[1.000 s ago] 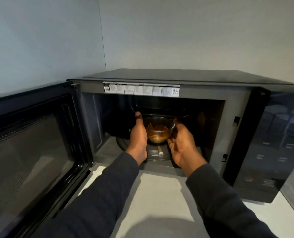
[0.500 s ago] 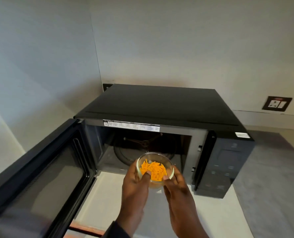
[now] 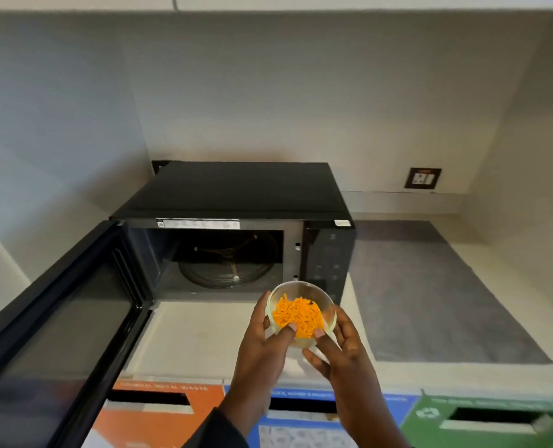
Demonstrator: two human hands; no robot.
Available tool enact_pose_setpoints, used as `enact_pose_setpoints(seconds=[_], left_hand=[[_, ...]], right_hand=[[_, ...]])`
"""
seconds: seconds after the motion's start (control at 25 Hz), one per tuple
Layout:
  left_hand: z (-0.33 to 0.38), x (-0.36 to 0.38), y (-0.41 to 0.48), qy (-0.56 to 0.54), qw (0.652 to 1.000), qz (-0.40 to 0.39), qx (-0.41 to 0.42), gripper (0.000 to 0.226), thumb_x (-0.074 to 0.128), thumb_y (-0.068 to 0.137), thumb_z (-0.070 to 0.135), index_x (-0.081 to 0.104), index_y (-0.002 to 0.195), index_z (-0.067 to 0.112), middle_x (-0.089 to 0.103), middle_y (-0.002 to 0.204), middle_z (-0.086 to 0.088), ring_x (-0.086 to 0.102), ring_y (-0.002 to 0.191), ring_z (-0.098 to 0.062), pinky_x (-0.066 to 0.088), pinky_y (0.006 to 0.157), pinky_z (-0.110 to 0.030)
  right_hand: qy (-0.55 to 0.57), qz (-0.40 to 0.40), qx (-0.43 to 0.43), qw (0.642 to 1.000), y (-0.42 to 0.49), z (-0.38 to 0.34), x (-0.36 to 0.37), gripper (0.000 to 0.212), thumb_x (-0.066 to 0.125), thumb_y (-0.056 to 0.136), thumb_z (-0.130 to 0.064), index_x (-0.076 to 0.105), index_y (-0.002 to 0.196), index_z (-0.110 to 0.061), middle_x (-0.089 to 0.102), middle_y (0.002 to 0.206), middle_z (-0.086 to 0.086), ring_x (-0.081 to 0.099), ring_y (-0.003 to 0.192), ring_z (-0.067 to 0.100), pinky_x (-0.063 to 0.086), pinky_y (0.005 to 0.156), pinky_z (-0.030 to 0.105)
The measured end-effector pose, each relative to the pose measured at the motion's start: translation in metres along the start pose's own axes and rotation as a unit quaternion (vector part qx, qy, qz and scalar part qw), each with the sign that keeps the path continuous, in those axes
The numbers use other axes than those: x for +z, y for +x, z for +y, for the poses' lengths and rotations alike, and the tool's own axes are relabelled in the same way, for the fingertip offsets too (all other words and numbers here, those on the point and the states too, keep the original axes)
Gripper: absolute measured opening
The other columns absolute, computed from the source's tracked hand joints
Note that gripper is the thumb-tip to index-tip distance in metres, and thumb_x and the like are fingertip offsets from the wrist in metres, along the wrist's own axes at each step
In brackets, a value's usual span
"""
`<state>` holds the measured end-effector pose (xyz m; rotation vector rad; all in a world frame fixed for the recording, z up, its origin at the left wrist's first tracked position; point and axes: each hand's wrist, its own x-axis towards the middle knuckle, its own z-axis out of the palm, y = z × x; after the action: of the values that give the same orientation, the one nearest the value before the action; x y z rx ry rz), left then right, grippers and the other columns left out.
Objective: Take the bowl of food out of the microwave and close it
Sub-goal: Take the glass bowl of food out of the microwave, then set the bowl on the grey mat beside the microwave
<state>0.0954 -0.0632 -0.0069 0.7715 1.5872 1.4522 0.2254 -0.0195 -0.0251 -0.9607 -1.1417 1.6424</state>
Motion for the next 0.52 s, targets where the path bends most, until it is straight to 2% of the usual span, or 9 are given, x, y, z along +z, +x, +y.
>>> enact_pose_setpoints(seconds=[0.08, 0.16, 0.24, 0.32, 0.4, 0.52], left_hand=[[0.0, 0.017, -0.016, 0.004, 0.999, -0.045, 0.007, 0.07, 0.067, 0.098, 0.022, 0.034, 0.153, 0.049, 0.06, 0.133, 0.009, 0.055, 0.129, -0.014, 0.045, 0.114, -0.047], [-0.001, 0.038, -0.028, 0.016, 0.996, -0.084, 0.013, 0.074, 0.064, 0.1, 0.02, 0.027, 0.156, 0.049, 0.059, 0.138, 0.008, 0.054, 0.13, -0.014, 0.045, 0.114, -0.044], [-0.004, 0.058, -0.033, 0.018, 0.994, -0.11, 0.014, 0.073, 0.061, 0.101, 0.018, 0.025, 0.157, 0.05, 0.056, 0.144, 0.005, 0.056, 0.127, -0.011, 0.052, 0.105, -0.031], [-0.007, 0.077, -0.033, 0.008, 0.991, -0.134, 0.008, 0.072, 0.059, 0.103, 0.015, 0.026, 0.156, 0.049, 0.056, 0.145, 0.005, 0.058, 0.121, -0.005, 0.056, 0.087, -0.016], [-0.012, 0.094, -0.029, -0.007, 0.988, -0.154, 0.003, 0.071, 0.059, 0.102, 0.013, 0.028, 0.157, 0.046, 0.056, 0.145, 0.003, 0.059, 0.124, -0.01, 0.056, 0.084, -0.014], [-0.02, 0.12, -0.012, -0.019, 0.984, -0.18, 0.0, 0.071, 0.062, 0.1, 0.01, 0.033, 0.156, 0.042, 0.061, 0.14, 0.001, 0.063, 0.121, -0.012, 0.057, 0.081, -0.016]], right_hand=[[-0.009, 0.022, -0.015, 1.0, -0.013, -0.003, -0.025, 0.047, 0.066, 0.095, -0.023, 0.054, 0.128, -0.053, 0.059, 0.14, -0.011, 0.061, 0.125, 0.016, 0.058, 0.096, 0.039], [-0.012, 0.044, -0.03, 0.999, -0.025, -0.007, -0.051, 0.058, 0.066, 0.095, -0.021, 0.046, 0.138, -0.054, 0.053, 0.145, -0.011, 0.057, 0.13, 0.018, 0.055, 0.1, 0.041], [-0.016, 0.064, -0.042, 0.997, -0.034, -0.01, -0.072, 0.063, 0.066, 0.096, -0.02, 0.042, 0.142, -0.055, 0.055, 0.143, -0.015, 0.059, 0.127, 0.014, 0.057, 0.095, 0.036], [-0.024, 0.08, -0.053, 0.995, -0.036, -0.013, -0.091, 0.06, 0.065, 0.096, -0.02, 0.043, 0.136, -0.06, 0.059, 0.134, -0.025, 0.064, 0.118, 0.007, 0.06, 0.087, 0.029], [-0.025, 0.099, -0.053, 0.993, -0.034, -0.014, -0.109, 0.059, 0.064, 0.097, -0.018, 0.044, 0.134, -0.061, 0.061, 0.128, -0.028, 0.067, 0.111, 0.003, 0.06, 0.082, 0.025], [-0.023, 0.127, -0.048, 0.99, -0.025, -0.014, -0.13, 0.061, 0.063, 0.098, -0.016, 0.042, 0.142, -0.052, 0.059, 0.133, -0.021, 0.067, 0.111, 0.004, 0.06, 0.08, 0.025]])
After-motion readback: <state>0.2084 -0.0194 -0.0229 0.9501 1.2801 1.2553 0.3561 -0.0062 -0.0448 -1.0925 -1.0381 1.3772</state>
